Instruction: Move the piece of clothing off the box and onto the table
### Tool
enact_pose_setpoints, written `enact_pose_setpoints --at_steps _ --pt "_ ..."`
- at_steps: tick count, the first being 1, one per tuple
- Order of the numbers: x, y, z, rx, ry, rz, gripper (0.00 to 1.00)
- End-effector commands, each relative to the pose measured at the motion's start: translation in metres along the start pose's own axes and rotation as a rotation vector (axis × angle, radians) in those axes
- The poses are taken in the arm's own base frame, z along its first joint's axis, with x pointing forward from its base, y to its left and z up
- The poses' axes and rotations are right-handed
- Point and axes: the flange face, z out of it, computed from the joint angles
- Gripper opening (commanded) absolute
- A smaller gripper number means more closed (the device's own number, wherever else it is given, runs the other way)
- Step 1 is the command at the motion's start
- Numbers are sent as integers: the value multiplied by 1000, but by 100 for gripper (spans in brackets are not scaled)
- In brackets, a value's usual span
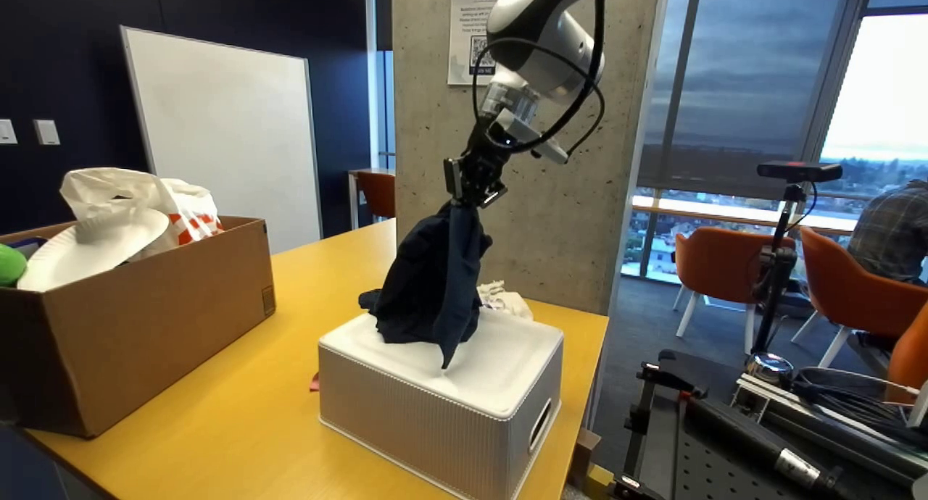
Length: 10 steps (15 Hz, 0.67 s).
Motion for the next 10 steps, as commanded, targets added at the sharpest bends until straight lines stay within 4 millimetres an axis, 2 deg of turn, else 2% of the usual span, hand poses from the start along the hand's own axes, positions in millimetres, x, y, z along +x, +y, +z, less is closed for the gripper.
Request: enact_pose_setpoints --at_steps 1,3,7,10 --pt "12 -21 59 -61 1 -21 2" --pt "12 -32 95 -114 -12 -27 2" --pt "11 -37 156 -203 -59 -23 2" --pt "11 -38 177 -239 -75 -27 4"
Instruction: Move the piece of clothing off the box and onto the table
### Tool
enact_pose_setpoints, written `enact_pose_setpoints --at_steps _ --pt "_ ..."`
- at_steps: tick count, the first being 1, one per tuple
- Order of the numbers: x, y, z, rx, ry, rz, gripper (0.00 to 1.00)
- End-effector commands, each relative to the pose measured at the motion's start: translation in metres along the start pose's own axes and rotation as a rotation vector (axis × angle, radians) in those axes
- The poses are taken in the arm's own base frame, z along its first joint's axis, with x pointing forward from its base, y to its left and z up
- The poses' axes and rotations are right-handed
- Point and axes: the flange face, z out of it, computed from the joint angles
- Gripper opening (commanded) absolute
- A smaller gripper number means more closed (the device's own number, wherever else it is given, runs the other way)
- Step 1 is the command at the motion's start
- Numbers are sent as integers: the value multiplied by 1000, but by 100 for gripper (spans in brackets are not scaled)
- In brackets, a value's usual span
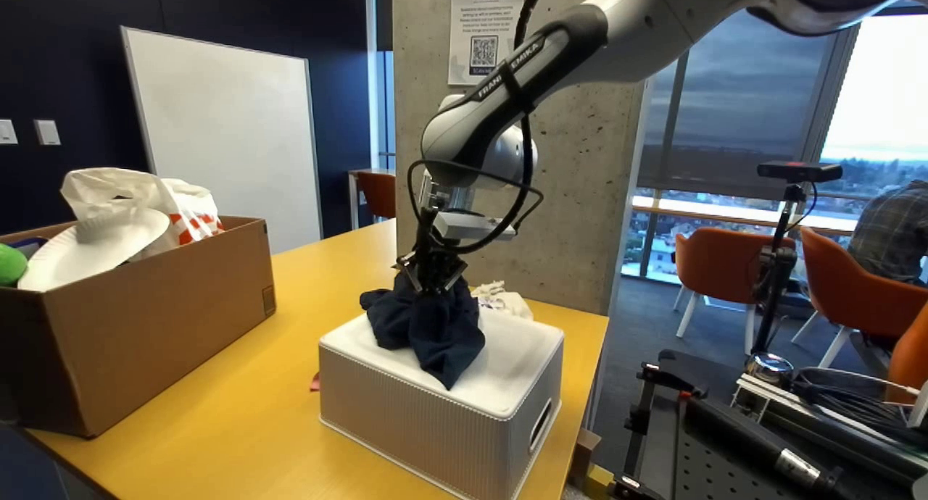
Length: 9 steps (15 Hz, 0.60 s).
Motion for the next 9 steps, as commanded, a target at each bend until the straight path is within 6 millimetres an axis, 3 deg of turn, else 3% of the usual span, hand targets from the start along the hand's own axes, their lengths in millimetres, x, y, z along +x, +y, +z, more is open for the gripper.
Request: enact_pose_setpoints --at_steps 1,2,9 --pt "9 -8 13 -45 -6 4 35" --pt "8 -8 14 -58 -6 7 36" --pt "-5 -6 -2 -126 -27 59 85"
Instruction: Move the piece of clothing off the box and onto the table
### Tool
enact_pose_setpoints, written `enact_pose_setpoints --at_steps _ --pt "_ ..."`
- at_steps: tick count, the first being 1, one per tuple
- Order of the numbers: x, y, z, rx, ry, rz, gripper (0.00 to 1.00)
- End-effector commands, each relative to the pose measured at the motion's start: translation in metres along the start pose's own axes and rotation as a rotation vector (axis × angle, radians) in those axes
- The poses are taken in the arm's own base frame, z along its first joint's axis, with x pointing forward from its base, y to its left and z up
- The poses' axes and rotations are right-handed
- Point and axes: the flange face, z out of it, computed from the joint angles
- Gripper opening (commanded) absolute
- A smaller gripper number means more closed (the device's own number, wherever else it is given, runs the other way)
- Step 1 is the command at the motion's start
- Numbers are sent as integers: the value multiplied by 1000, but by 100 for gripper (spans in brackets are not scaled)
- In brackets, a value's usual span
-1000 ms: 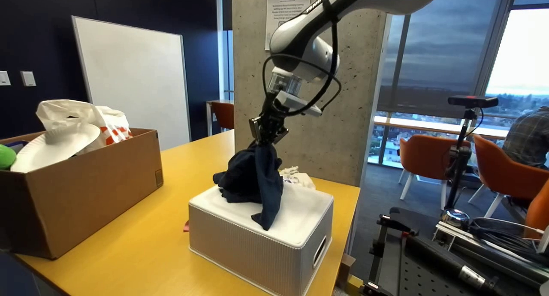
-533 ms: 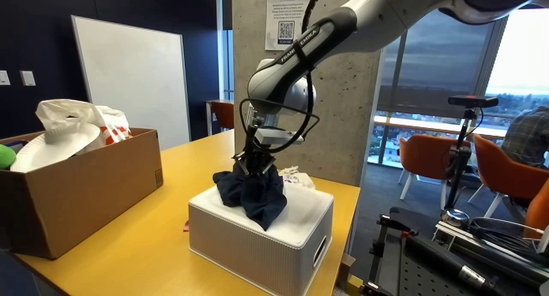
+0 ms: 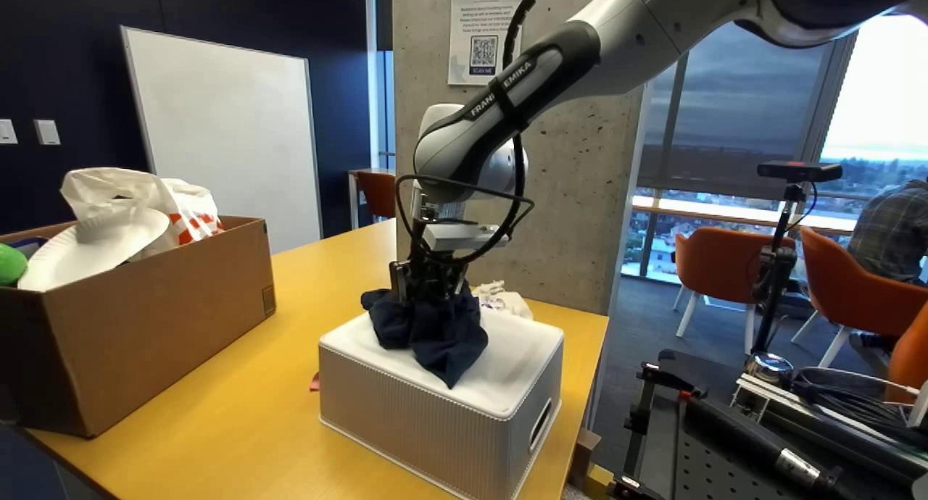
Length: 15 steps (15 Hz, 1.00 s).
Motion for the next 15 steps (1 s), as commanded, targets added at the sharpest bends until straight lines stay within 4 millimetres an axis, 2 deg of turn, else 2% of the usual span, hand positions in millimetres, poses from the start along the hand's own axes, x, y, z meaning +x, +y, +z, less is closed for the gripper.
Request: enact_pose_setpoints --at_steps 1,2,3,9,12,15 --pt "-7 8 -22 -64 -20 30 93" --pt "-8 13 -29 -75 -22 41 99" --pt "-10 18 -37 -81 -24 52 100" --pt "-38 48 -94 -88 21 65 100" --pt "-50 57 -109 -102 26 64 100" --pt "-56 62 -115 -109 28 63 100"
